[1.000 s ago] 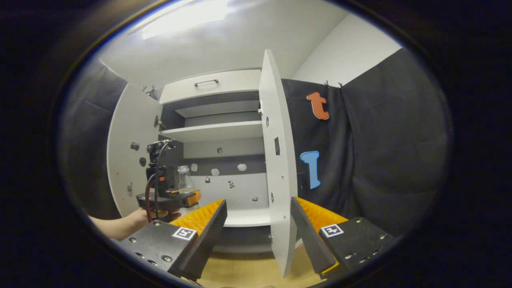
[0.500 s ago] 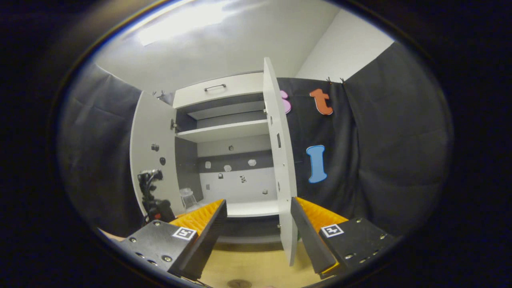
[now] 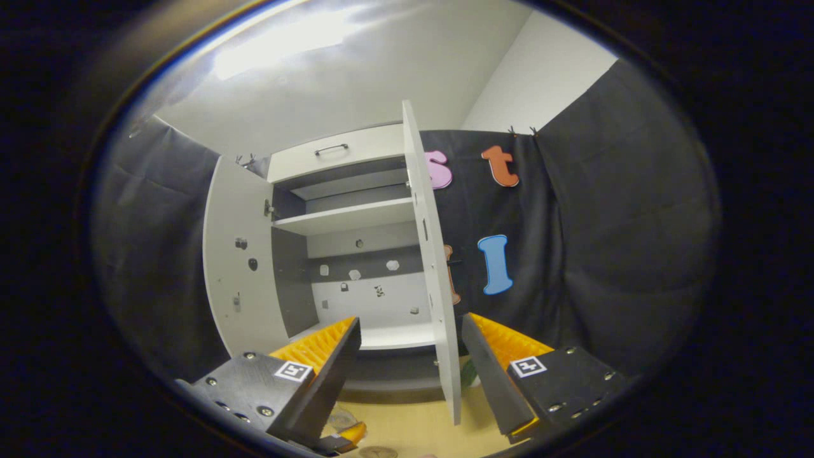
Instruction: Grasp the bottle in the cabinet with the left hand and place it on the coaster, then close the right door with the right hand and the left door with the left hand.
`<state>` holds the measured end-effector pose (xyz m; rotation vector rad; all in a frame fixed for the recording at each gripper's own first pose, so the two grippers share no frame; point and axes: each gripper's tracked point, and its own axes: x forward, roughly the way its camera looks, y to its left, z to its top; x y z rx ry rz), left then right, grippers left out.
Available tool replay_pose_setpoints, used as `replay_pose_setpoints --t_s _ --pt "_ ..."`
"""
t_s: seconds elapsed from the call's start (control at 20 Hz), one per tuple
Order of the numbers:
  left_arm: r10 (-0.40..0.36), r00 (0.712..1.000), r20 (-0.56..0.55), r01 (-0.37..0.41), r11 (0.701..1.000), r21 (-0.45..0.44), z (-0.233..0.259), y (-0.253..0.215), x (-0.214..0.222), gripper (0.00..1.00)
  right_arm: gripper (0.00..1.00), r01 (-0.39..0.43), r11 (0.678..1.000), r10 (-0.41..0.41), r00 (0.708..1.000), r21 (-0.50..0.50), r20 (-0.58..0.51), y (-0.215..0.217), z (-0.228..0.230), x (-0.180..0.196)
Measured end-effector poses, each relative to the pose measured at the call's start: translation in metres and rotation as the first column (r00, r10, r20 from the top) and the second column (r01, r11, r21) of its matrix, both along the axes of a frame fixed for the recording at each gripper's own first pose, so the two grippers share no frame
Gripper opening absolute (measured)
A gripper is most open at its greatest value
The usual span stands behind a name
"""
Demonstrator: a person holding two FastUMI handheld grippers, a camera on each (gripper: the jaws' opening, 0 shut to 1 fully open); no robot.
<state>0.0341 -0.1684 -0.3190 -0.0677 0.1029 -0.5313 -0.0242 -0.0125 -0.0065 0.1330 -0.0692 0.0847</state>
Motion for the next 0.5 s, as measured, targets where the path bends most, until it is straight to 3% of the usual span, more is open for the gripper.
replay_pose_setpoints --t_s 0.2,0.5 --pt "-0.075 0.995 -0.059 0.076 0.997 0.001 -0.053 -0.015 -0.015 0.80 0.98 0.049 0.998 -0.050 0.998 0.040 0.036 -0.029 0.008 0.002" --pt "-0.174 0.981 -0.084 0.179 0.983 0.053 -0.092 -0.019 -0.022 0.81 0.97 0.095 0.995 -0.097 0.991 0.025 0.095 -0.068 0.014 0.009"
